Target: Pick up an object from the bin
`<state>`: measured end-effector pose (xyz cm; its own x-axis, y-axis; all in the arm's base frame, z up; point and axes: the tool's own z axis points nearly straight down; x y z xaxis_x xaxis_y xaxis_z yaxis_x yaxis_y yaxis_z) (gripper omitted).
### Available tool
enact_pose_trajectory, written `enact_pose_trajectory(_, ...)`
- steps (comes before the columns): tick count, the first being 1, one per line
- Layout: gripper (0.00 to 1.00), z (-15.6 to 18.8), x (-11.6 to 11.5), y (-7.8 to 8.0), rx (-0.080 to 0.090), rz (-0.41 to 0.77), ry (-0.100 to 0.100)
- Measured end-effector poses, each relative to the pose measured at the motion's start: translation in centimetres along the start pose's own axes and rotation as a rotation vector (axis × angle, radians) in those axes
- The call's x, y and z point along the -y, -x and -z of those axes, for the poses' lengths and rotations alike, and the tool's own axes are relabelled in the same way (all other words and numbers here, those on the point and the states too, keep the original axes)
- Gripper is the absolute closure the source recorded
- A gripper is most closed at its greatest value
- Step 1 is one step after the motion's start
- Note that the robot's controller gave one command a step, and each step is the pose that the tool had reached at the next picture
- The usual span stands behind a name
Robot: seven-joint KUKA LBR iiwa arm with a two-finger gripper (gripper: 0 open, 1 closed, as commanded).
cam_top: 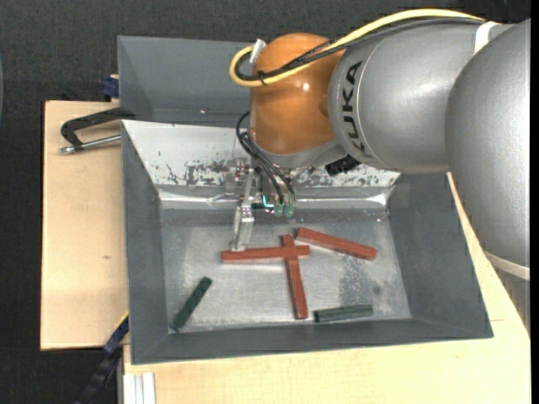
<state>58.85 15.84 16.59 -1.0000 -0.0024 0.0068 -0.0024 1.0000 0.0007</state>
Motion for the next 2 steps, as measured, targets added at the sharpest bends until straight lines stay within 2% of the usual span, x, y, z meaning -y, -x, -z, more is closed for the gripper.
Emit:
enact_pose_trajectory(1,0.0,0.5,0.1,0.2,0.008,-0.002,0.001)
enact_pose_trajectory(2,0.0,-4.1,0.3,-1.2,0.015,-0.039,0.003)
